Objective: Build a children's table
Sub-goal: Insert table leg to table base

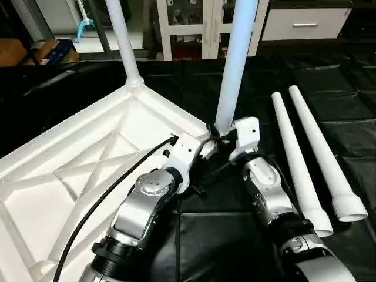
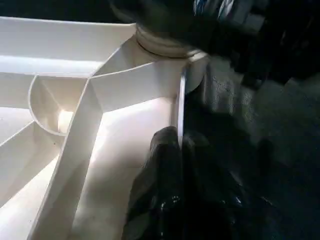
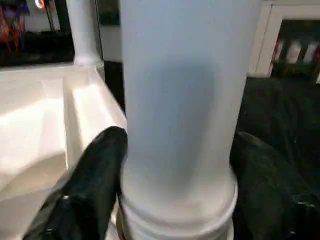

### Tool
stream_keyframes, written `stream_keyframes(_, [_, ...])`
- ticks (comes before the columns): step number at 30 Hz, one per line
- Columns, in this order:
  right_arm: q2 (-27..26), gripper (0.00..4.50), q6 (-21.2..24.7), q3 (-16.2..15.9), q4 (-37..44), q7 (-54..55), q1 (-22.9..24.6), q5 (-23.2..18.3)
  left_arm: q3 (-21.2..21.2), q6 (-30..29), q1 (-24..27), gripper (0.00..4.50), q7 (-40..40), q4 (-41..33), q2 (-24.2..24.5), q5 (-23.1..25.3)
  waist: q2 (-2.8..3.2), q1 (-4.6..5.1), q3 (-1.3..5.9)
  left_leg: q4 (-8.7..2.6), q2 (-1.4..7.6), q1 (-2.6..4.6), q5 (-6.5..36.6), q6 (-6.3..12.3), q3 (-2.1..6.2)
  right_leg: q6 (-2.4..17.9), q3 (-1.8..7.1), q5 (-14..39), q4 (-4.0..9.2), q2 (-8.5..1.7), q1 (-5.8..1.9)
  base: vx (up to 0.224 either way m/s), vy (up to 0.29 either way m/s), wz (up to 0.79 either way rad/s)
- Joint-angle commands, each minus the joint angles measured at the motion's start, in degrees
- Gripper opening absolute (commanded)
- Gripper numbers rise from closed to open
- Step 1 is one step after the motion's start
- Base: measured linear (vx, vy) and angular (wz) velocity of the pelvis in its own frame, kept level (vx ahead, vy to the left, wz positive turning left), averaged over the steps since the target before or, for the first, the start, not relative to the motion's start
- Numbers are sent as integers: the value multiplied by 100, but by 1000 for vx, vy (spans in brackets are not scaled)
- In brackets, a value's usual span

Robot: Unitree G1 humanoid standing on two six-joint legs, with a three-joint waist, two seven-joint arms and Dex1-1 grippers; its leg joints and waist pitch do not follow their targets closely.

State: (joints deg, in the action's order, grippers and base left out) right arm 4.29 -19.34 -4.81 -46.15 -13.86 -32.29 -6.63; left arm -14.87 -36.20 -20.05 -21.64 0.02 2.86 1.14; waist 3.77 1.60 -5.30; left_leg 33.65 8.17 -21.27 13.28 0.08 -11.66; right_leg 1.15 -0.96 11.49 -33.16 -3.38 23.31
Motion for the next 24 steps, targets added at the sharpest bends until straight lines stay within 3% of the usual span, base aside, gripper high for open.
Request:
stream_keyframes(1, [188, 349, 243, 328, -288, 64, 157, -72, 168, 98, 225, 0, 74, -82, 121, -59, -87, -45, 271, -331, 538, 55, -208, 1282, 237, 1850, 199, -119, 220, -500, -253, 0, 0, 0])
stream_keyframes(8, [232, 411, 267, 343, 60, -487, 230, -304, 161, 73, 252, 0, -5, -111, 203, -85, -89, -70, 315, -265, 516, 39, -653, 1516, 242, 1880, 194, -695, 138, -508, -277, 0, 0, 0])
stream_keyframes(10, [301, 437, 309, 319, 359, -802, 367, -419, 148, 76, 275, 0, -73, -120, 262, -85, -97, -92, 334, -216, 512, 20, -919, 1695, 247, 1885, 189, -1016, 92, -503, -274, 0, 0, 0])
stream_keyframes(12, [333, 445, 342, 316, 504, -947, 434, -489, 137, 81, 284, 0, -104, -124, 291, -98, -106, -96, 362, -178, 505, 1, -1011, 1753, 253, 1896, 187, -1103, 61, -505, -274, 0, 0, 0])
stream_keyframes(14, [393, 445, 444, 324, 786, -1231, 554, -651, 112, 93, 292, 0, -189, -121, 357, -130, -101, -94, 336, -174, 515, -24, -922, 1772, 251, 1896, 176, -932, 73, -501, -240, 0, 0, 0])
stream_keyframes(16, [518, 445, 590, 314, 1172, -1582, 715, -846, 84, 126, 312, 0, -301, -117, 460, -143, -112, -112, 301, -215, 525, -20, -428, 1650, 251, 1805, 184, -336, 140, -502, -249, 0, 0, 0])
stream_keyframes(19, [909, 445, 954, 314, 1863, -2290, 964, -1144, -26, 215, 378, 0, -687, -137, 740, -228, -97, -118, 278, -252, 536, 3, -116, 1447, 250, 1754, 190, 86, 191, -496, -236, 0, 0, 0])
stream_keyframes(21, [1079, 445, 1054, 329, 2016, -2487, 1002, -1203, -68, 219, 419, 0, -839, -161, 848, -266, -86, -112, 239, -301, 532, 27, 264, 1216, 245, 1693, 189, 510, 254, -485, -226, 0, 0, 0])
stream_keyframes(24, [1353, 445, 1308, 345, 2269, -2849, 1054, -1329, -165, 250, 482, 0, -1086, -208, 1049, -288, -73, -111, 252, -308, 519, 37, 312, 1052, 253, 1663, 199, 470, 259, -479, -235, 0, 0, 0])
